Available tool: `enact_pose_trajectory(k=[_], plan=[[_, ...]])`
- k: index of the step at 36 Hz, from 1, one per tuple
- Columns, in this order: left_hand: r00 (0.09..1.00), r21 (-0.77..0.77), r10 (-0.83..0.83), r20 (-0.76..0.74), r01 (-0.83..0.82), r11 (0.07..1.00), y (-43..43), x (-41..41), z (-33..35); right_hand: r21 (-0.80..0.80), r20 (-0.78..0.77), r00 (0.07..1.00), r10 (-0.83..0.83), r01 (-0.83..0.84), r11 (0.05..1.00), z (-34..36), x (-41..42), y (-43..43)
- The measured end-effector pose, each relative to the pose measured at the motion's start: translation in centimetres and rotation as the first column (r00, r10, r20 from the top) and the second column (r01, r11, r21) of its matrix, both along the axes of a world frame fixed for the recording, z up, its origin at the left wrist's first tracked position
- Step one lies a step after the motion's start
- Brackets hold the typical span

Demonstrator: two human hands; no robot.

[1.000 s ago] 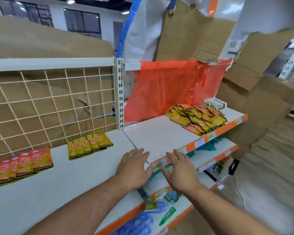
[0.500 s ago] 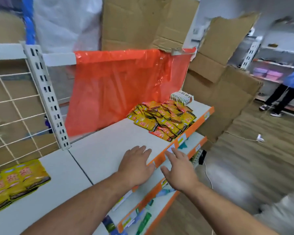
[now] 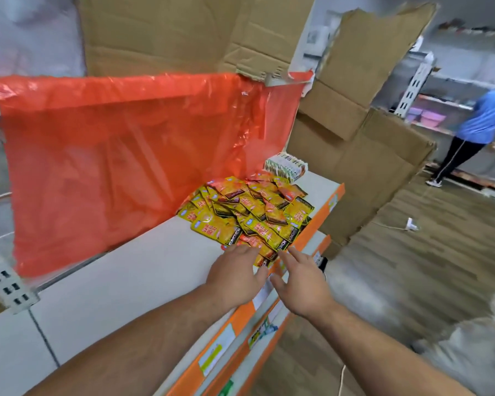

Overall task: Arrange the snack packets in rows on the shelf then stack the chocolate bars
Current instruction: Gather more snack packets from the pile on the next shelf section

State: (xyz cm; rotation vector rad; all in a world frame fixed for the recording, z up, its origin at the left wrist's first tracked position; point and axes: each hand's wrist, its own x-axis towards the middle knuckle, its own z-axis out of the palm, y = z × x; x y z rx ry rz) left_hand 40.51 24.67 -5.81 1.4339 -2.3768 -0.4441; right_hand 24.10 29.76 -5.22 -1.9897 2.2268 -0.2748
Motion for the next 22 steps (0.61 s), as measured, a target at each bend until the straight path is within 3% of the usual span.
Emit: enact_pose_trajectory(k=[5,8,11,16,22], plan=[[0.990,0.063,0.079,-0.118,-0.072,0.995,-1.3,-2.8,0.6,-0.022,0.043,0.997,0.057,-0.056,0.998,-0.3,-2.3,-2.6],[0.951,0.199,0.198,-0.238,-0.152,0.968,-2.0,-4.7,0.8,-0.034,0.055,0.993,0.103,-0.101,0.994,-0.4,-3.6,-4.5],[0.843,0.353,0.381,-0.380,-0.249,0.902,-2.8,-6.3,0.7,-0.036,0.070,0.984,0.165,-0.162,0.986,-0.5,-4.9,-6.5],[0.602,0.580,0.655,-0.457,-0.357,0.732,-4.0,-8.7,-0.2,-0.005,0.021,0.960,0.281,-0.281,0.960,-0.7,-7.2,-9.8],[0.352,0.685,0.795,-0.494,-0.405,0.605,-4.8,-10.2,-0.2,0.010,0.036,0.937,0.349,-0.349,0.937,-0.8,-8.2,-11.8]])
